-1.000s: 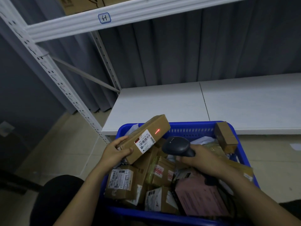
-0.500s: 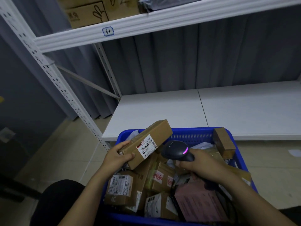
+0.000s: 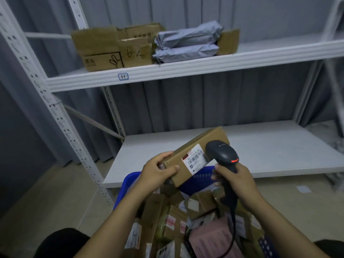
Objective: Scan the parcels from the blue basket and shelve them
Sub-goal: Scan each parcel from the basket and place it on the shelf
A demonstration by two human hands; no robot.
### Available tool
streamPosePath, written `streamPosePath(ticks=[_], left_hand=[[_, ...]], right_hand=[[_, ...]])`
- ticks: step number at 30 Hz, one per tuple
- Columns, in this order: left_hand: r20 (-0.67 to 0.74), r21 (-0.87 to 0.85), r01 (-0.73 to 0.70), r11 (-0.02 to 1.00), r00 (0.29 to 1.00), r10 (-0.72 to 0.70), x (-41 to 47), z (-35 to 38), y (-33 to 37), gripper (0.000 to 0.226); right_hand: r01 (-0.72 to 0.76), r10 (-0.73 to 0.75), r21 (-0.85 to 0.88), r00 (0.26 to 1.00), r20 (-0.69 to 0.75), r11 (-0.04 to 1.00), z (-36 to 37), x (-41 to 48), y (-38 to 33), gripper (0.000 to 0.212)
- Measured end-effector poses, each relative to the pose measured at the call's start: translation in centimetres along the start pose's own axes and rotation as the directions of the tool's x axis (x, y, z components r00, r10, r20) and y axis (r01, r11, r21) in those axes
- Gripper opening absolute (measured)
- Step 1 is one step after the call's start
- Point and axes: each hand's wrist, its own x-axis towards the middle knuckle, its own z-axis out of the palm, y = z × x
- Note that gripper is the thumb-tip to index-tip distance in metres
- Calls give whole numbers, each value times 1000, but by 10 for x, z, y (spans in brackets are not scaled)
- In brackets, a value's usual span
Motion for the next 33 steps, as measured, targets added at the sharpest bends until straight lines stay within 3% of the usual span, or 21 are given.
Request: streamPosePath(ticks=[7, 11, 14, 19, 25, 33], left_hand=[[74, -67, -243, 968, 966, 248, 19, 22, 108, 44], [187, -50, -383, 922, 903, 386, 32, 28, 172, 62], [91, 42, -492, 869, 868, 487, 50, 38, 216, 79], [-81, 319, -604, 730, 750, 656, 79, 62, 274, 74], [-125, 520, -588, 619, 665, 736, 134, 107, 308, 60], [-161, 837, -275, 474, 703, 693, 220, 152, 325, 57]], right_hand=[[197, -176, 99, 967, -184, 975, -29, -10, -81, 18], [326, -299, 55, 913, -277, 944, -51, -2, -133, 19], [397, -380, -9, 871, -312, 918, -71, 10, -175, 13], [432, -368, 132, 865, -341, 892, -103, 42, -228, 16], [463, -408, 58, 828, -384, 885, -146, 90, -254, 13], [458, -418, 33, 836, -354, 888, -171, 148, -253, 15]])
